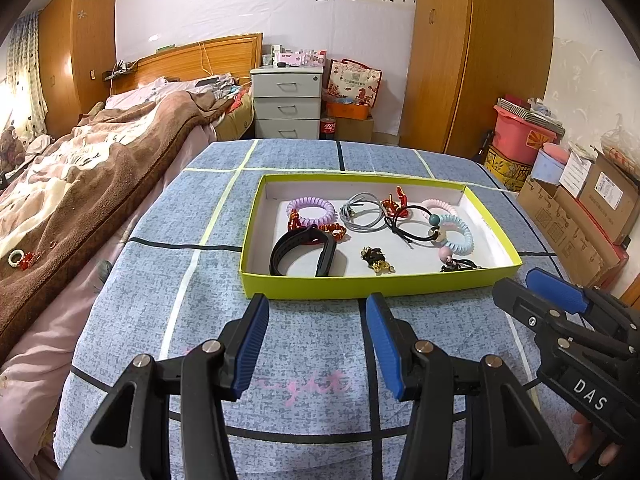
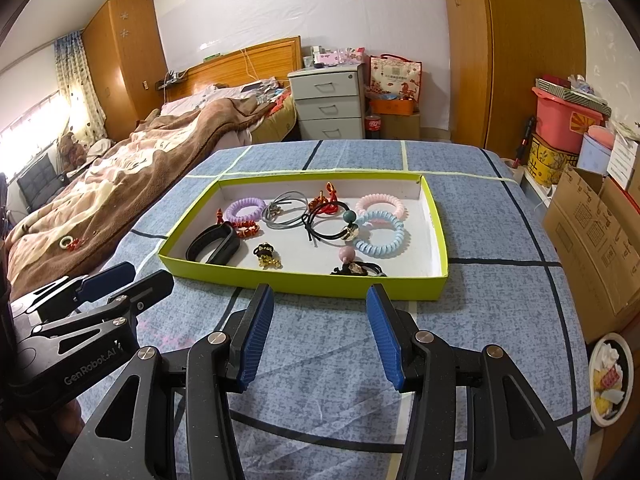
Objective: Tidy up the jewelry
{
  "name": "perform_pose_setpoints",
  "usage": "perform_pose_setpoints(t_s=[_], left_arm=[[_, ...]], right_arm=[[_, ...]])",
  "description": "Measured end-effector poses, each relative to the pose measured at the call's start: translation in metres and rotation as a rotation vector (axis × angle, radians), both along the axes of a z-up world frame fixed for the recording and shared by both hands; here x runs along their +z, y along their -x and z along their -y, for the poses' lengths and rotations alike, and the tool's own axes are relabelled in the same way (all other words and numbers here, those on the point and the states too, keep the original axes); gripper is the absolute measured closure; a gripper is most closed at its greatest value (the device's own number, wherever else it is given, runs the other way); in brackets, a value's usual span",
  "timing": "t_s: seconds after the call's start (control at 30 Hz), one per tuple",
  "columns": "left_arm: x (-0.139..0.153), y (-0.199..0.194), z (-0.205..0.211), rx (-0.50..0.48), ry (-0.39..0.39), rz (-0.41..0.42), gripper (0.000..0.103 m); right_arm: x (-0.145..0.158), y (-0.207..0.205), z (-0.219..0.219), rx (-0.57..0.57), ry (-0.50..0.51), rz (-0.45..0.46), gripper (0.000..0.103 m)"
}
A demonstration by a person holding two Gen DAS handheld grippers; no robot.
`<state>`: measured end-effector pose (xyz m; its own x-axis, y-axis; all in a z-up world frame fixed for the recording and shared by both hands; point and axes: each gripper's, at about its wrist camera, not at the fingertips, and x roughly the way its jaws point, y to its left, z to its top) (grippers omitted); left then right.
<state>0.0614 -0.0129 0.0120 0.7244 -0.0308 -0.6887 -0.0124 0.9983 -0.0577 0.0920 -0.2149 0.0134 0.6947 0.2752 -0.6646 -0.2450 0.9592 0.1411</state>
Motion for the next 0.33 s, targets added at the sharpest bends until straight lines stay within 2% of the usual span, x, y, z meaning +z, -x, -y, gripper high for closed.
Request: perform_pose_setpoints(t_s=[0.33], left_arm=[[-0.001,-0.0009,0.0009,-0.002,0.007,-0.006,0.05]], right_arm=[[-0.0009,0.0002,-0.0012,0.0,0.0,-0.002,0.054]])
